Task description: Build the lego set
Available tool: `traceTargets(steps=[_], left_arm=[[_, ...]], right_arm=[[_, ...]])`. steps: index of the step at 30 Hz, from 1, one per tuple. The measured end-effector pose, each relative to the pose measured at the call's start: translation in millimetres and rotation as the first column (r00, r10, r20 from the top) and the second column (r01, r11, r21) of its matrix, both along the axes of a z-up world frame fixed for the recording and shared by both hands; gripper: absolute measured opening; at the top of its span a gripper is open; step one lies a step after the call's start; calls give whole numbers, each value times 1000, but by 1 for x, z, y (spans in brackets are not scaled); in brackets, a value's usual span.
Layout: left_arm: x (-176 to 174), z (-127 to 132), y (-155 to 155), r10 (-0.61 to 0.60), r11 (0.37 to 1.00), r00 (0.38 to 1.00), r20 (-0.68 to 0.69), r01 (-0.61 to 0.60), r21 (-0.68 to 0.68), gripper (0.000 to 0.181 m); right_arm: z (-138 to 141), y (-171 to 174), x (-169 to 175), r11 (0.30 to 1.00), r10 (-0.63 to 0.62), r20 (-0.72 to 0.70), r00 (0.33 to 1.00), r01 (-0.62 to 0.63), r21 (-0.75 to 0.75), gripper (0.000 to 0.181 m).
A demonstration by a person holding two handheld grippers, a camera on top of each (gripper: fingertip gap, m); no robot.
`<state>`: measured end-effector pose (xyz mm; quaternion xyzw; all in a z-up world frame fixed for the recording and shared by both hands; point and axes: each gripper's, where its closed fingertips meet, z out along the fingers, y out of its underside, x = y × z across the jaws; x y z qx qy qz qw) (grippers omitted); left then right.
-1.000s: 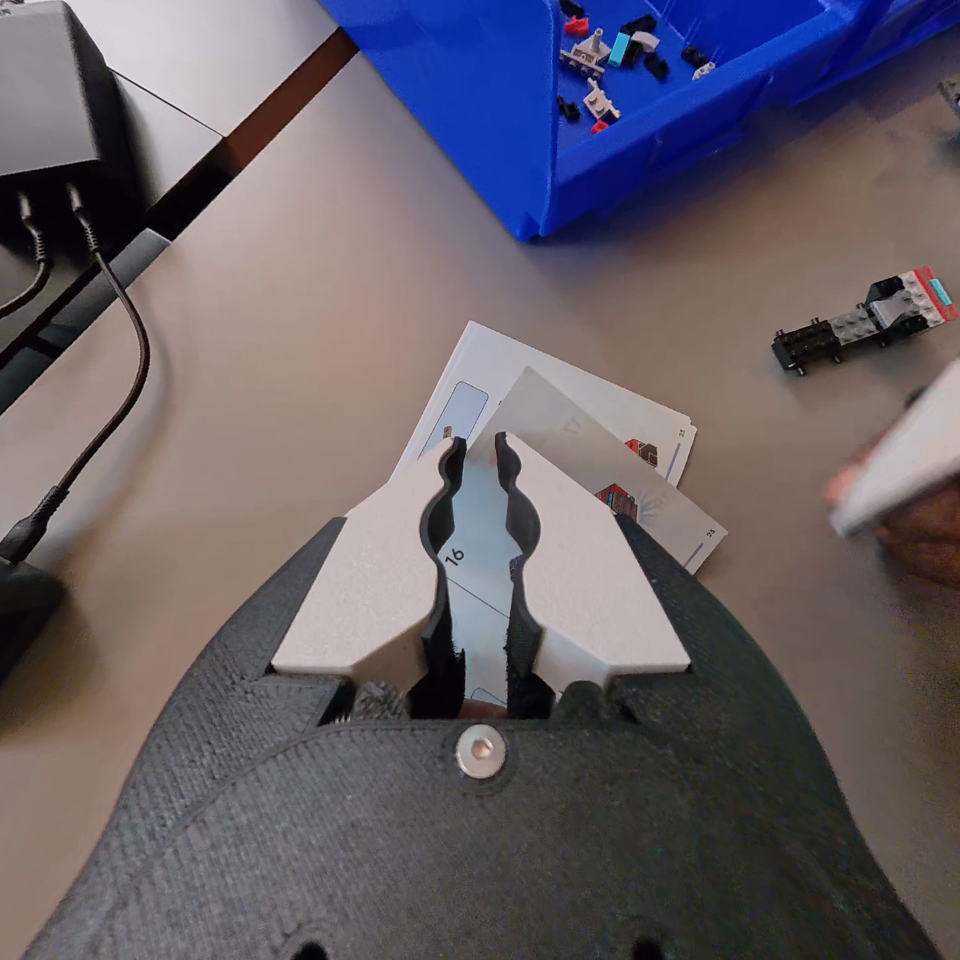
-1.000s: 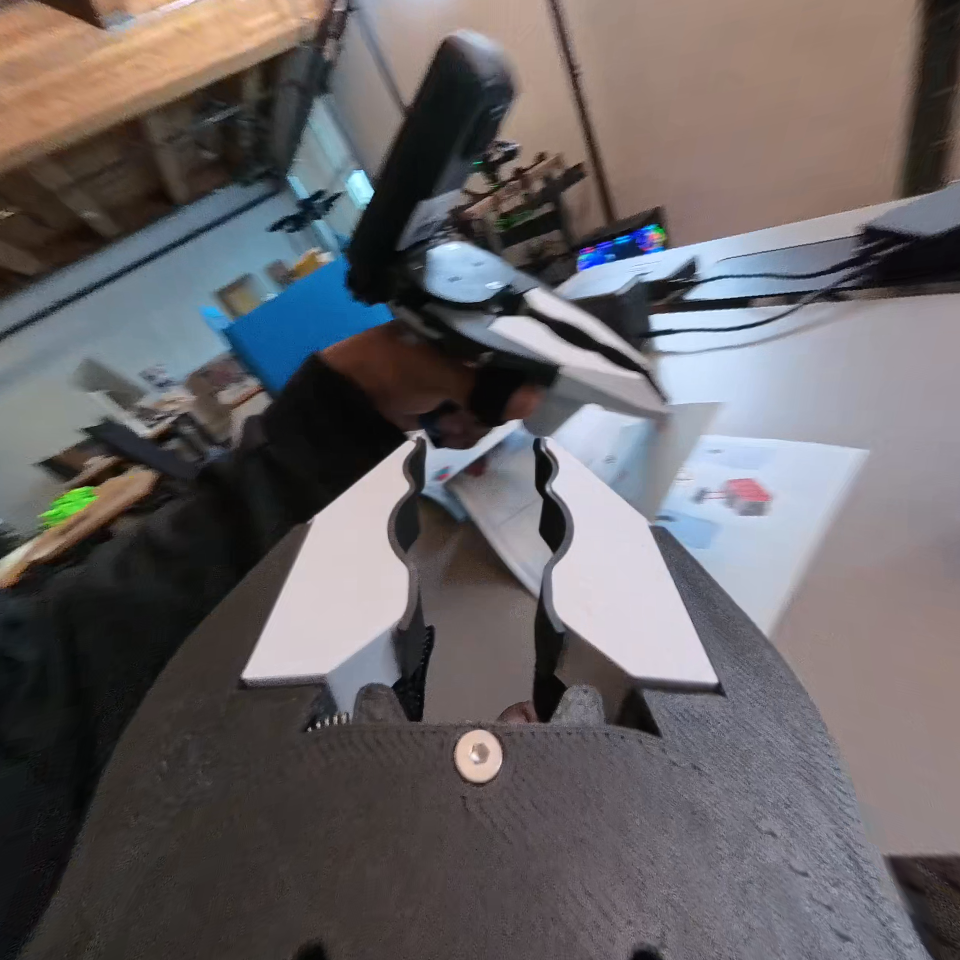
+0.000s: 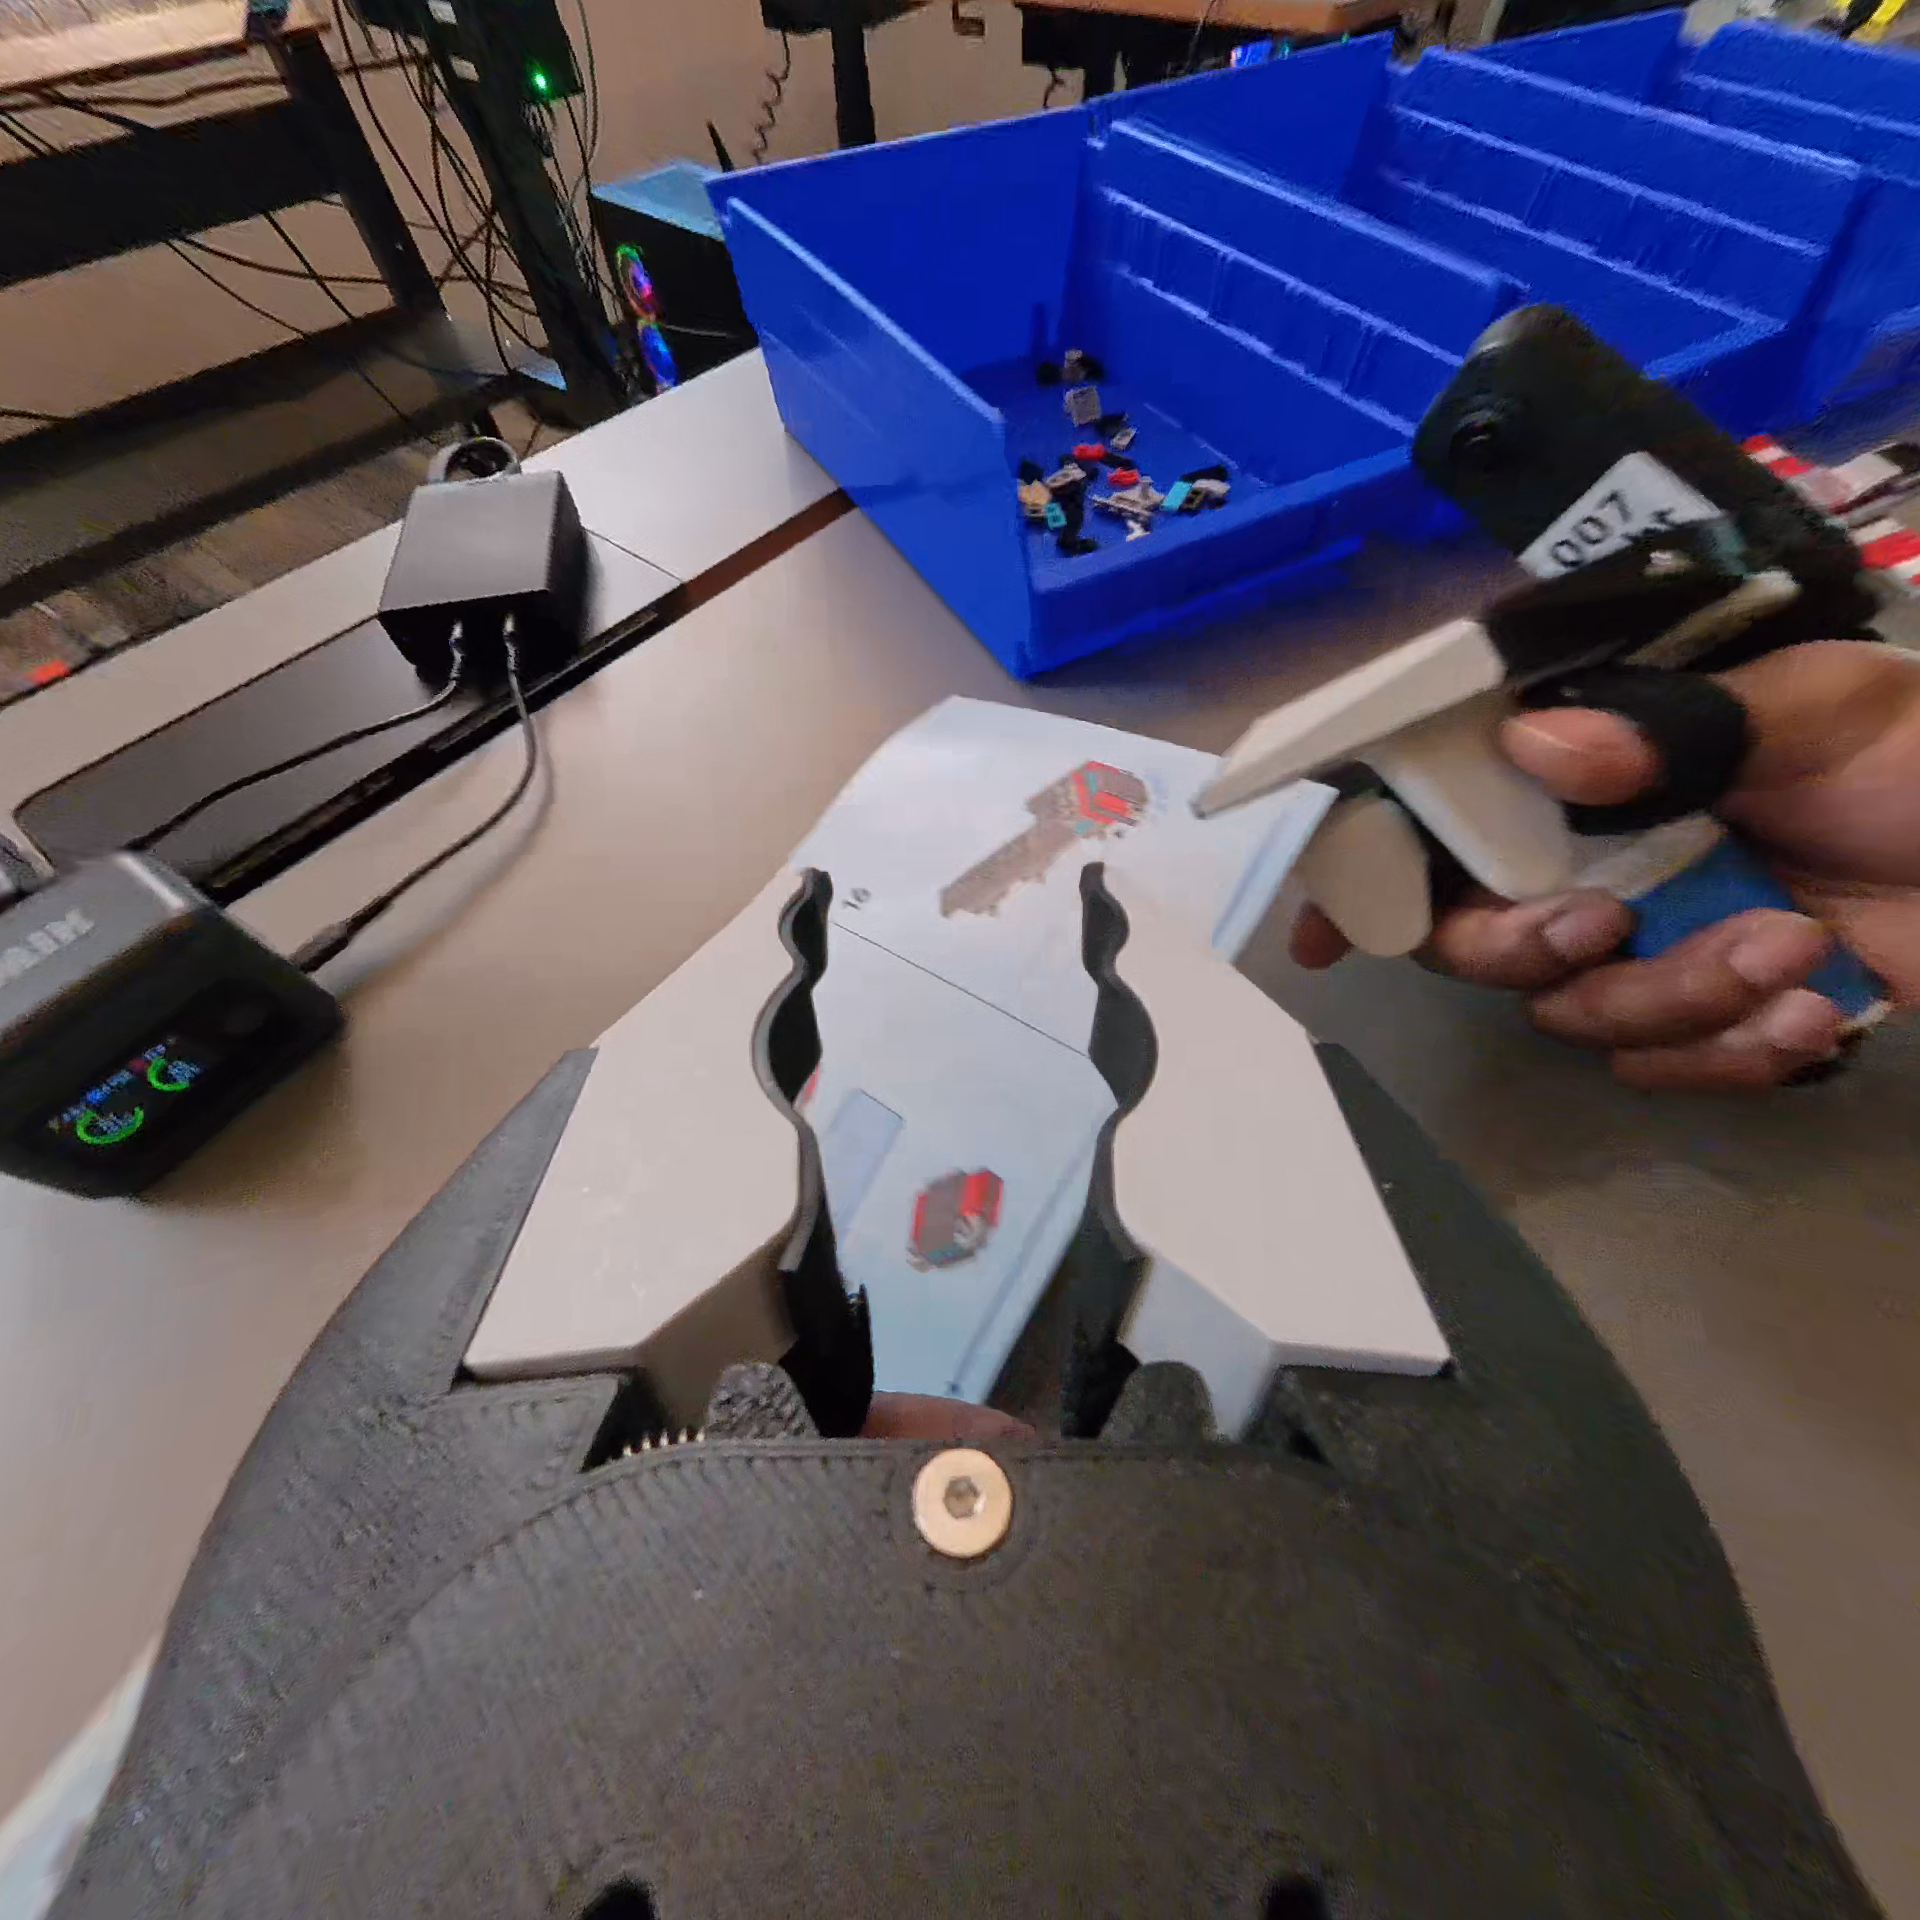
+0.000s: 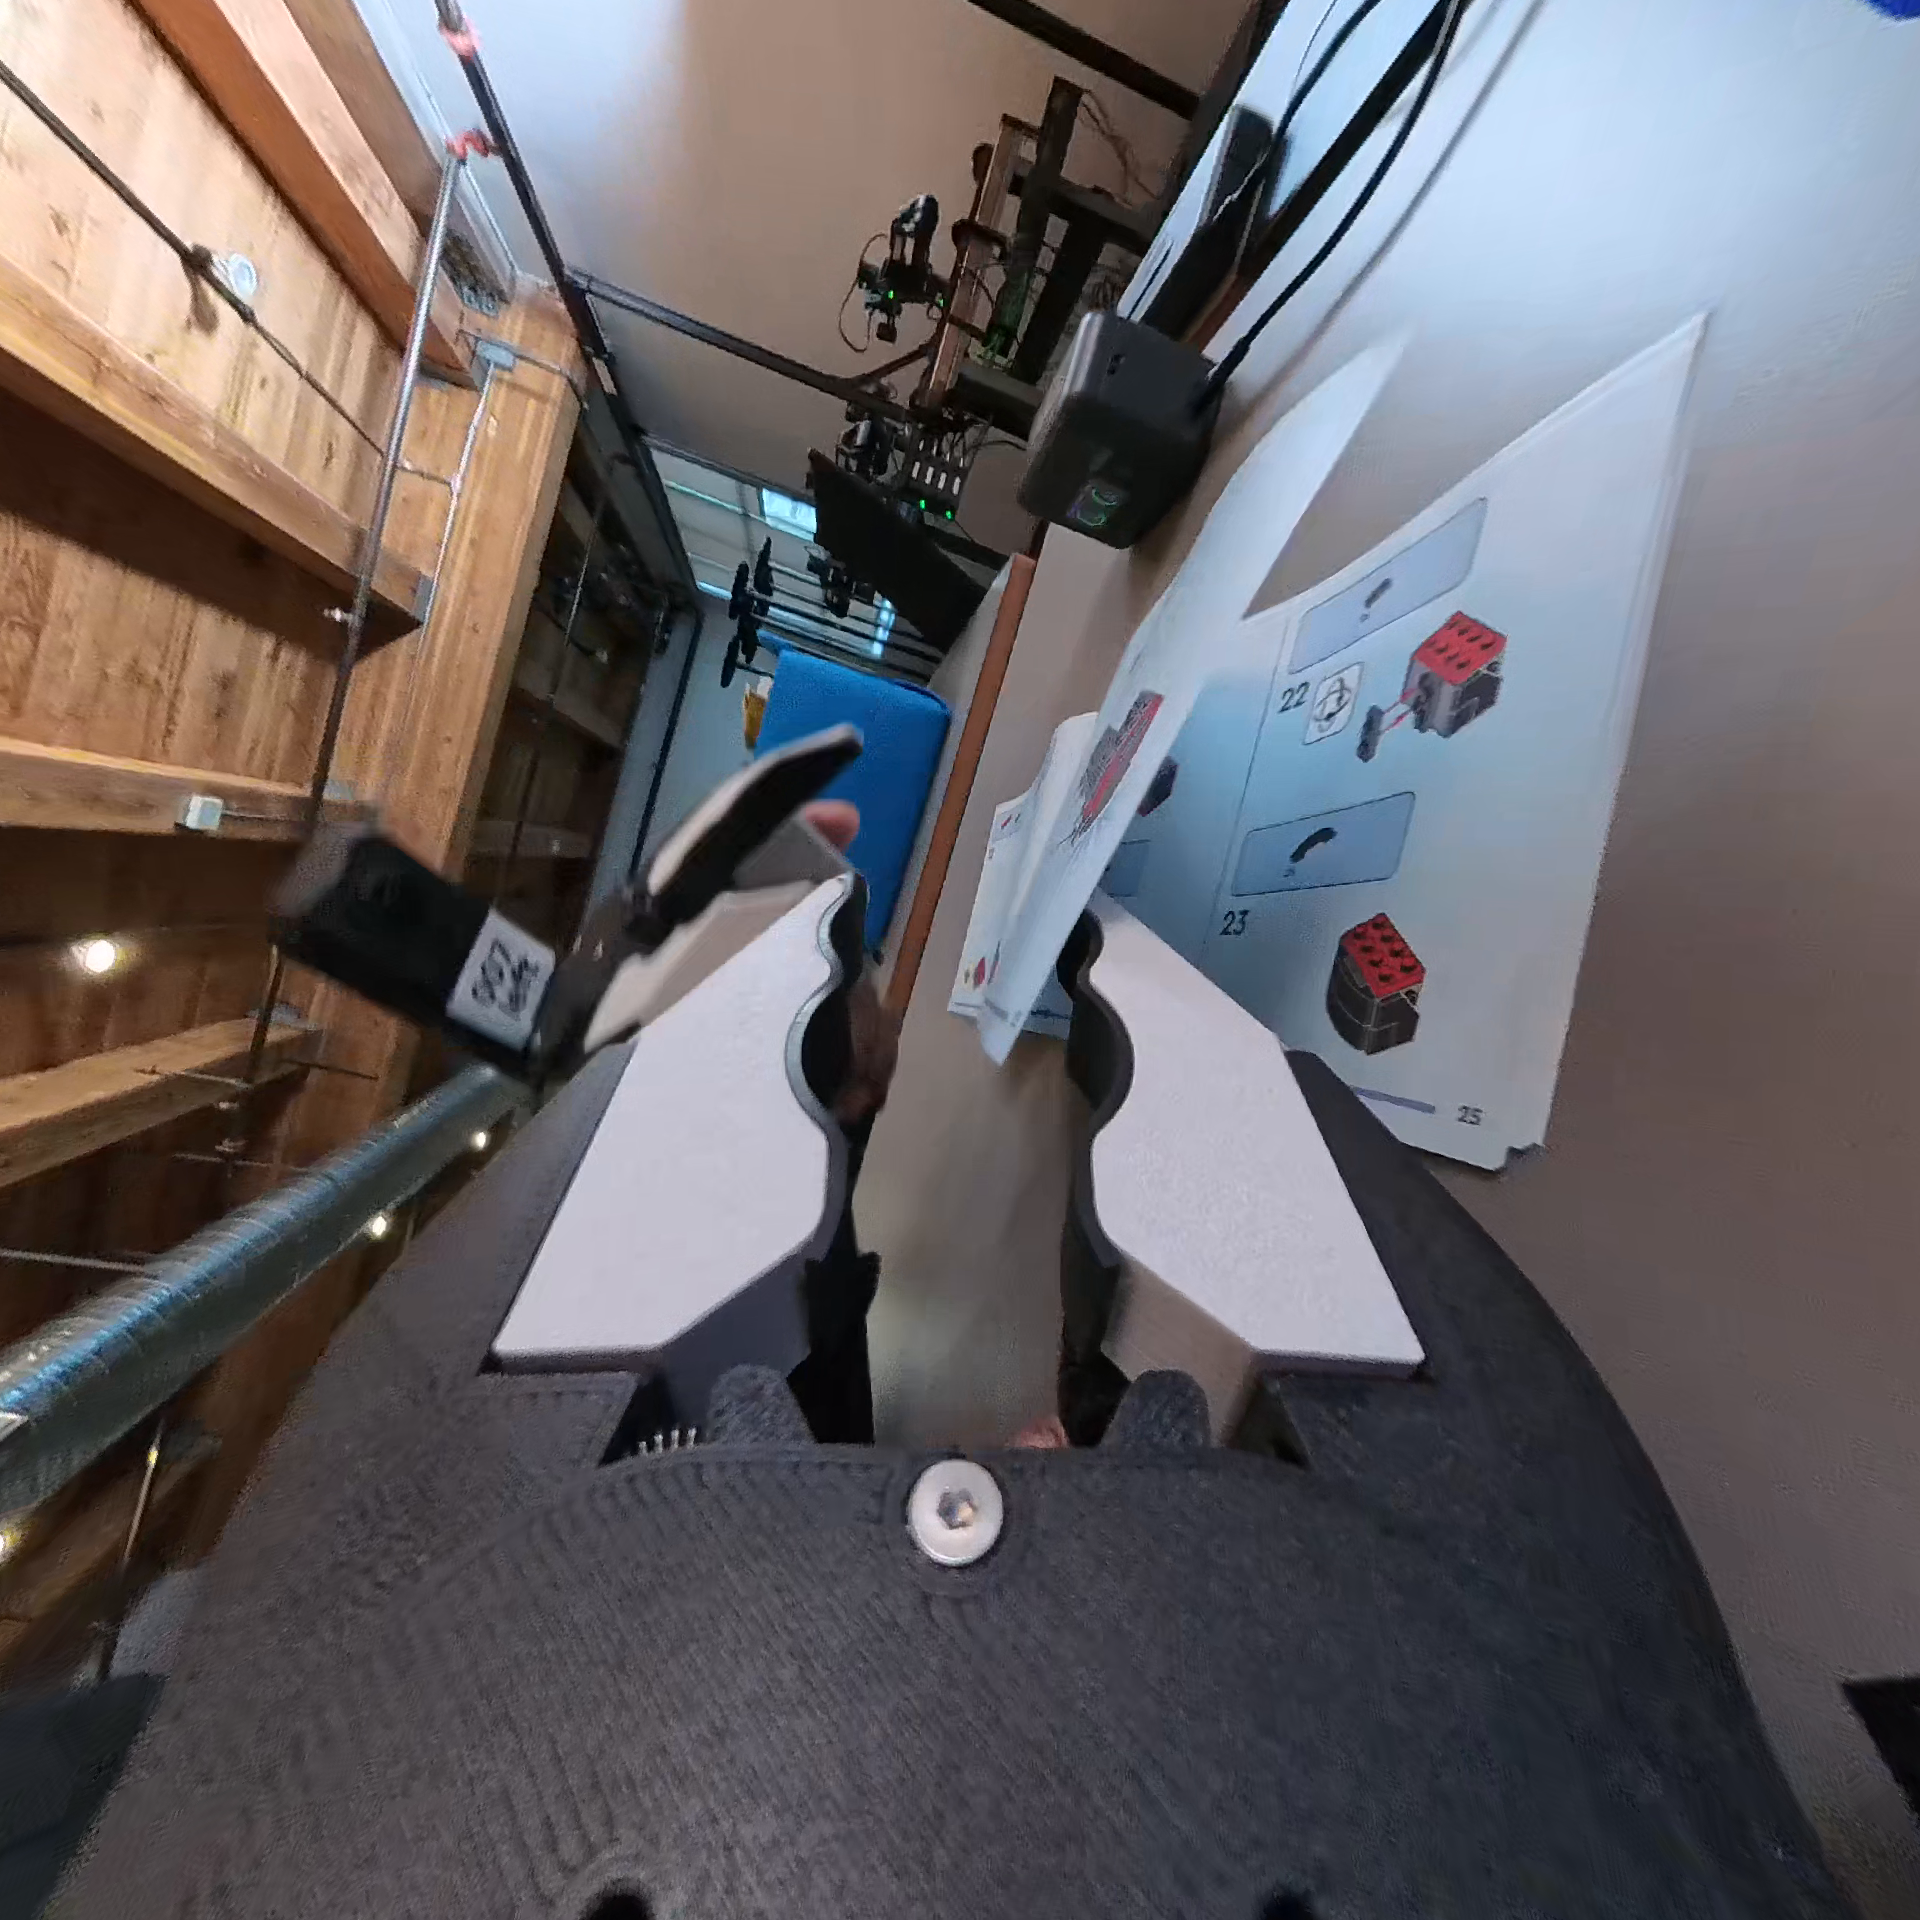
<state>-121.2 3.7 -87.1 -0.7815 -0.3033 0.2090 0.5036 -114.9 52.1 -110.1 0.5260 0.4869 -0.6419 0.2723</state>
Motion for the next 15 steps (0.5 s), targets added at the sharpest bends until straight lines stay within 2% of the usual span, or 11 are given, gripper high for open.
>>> traceTargets(steps=[5, 9, 15], left_arm=[[29, -24, 9, 37, 996, 999, -32, -40, -81, 54], [30, -40, 25, 35, 987, 998, -46, -42, -158, 53], [26, -48, 39, 39, 979, 997, -61, -50, -198, 48]], right_arm=[[4, 12, -8, 994, -80, 17, 997, 81, -77, 40], [12, 24, -12, 978, -130, 23, 991, 132, -162, 40], [17, 28, -11, 966, -140, 32, 990, 144, -215, 40]])
